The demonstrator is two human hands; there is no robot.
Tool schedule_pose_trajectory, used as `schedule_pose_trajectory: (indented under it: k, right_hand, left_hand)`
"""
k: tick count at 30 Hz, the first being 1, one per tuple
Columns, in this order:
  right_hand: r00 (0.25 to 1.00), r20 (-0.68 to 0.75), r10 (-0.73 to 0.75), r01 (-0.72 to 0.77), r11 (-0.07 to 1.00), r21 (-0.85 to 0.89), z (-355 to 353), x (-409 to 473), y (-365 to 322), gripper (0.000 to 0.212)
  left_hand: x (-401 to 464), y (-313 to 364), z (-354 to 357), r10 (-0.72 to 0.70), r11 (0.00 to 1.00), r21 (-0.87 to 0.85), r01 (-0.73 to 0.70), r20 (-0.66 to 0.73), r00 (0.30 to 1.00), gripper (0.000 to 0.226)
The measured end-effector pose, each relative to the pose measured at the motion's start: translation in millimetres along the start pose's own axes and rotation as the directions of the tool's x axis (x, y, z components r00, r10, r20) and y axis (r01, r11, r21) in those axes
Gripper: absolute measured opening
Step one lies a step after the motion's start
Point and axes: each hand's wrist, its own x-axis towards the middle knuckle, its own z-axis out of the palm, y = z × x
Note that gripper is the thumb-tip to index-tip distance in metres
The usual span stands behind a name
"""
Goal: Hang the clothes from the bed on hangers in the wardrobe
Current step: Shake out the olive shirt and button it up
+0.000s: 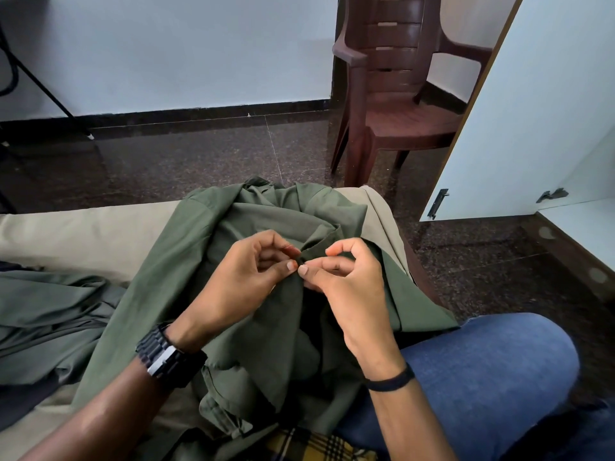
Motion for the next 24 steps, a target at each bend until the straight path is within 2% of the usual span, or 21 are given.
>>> schedule_pose_trajectory:
  k: [4, 6, 9, 11, 14, 17, 19, 21, 22, 24]
  right_hand:
    - [0.990, 0.056, 0.126, -0.135, 0.965, 0.222, -3.0, 1.8, -2.6, 0.034]
    - [0.980, 0.123, 0.154, -0.186, 0.930, 0.316, -5.2, 3.7, -2.1, 0.033]
    - [0.948, 0.237, 0.214, -0.301, 0.845, 0.442, -9.0, 7.4, 1.3, 0.032]
    - [0.929, 0.278, 0.242, -0.347, 0.831, 0.434, -9.7, 9.3, 7.5, 0.030]
    - [0.938, 0.255, 0.235, -0.307, 0.905, 0.295, -6.4, 11.8, 16.7, 0.026]
    - [0.957, 0.235, 0.172, -0.209, 0.967, 0.144, -3.1, 16.3, 18.2, 0.022]
    - [0.995, 0.061, 0.085, -0.086, 0.996, 0.012, -3.7, 24.6, 21.5, 0.021]
    - [0.992, -0.113, -0.059, 0.026, 0.961, -0.274, -5.7, 35.2, 24.1, 0.028]
    - [0.991, -0.112, -0.075, 0.029, 0.930, -0.365, -5.9, 39.2, 24.5, 0.039]
    - [0.999, -0.003, 0.041, -0.038, 0.918, -0.396, -4.2, 44.3, 24.9, 0.054]
  left_hand:
    - [0.9, -6.2, 3.0, 0.056, 0.997, -0.051, -0.058, -0.040, 0.998, 0.024]
    - [1.5, -10.6, 3.6, 0.027, 0.985, -0.167, -0.035, -0.047, 0.999, 0.023]
    - [2.9, -16.2, 0.2, -0.114, 0.885, -0.447, 0.128, 0.058, 0.992, 0.017]
    - [4.6, -20.8, -3.4, -0.226, 0.850, -0.452, 0.270, 0.151, 0.962, 0.013]
    - [8.1, -25.1, -2.6, -0.318, 0.869, -0.319, 0.379, 0.227, 0.920, 0.013]
    - [11.7, -29.0, 3.7, -0.359, 0.864, -0.319, 0.388, 0.148, 0.921, 0.023]
    - [15.1, -32.9, 4.6, -0.418, 0.809, -0.416, 0.414, 0.089, 0.904, 0.018]
    - [15.1, -32.8, 3.2, -0.443, 0.772, -0.472, 0.426, 0.081, 0.893, 0.008]
    - [14.4, -32.0, 2.7, -0.449, 0.767, -0.475, 0.432, 0.085, 0.890, 0.010]
    - [9.7, -29.2, -1.3, -0.454, 0.757, -0.449, 0.475, 0.162, 0.876, 0.024]
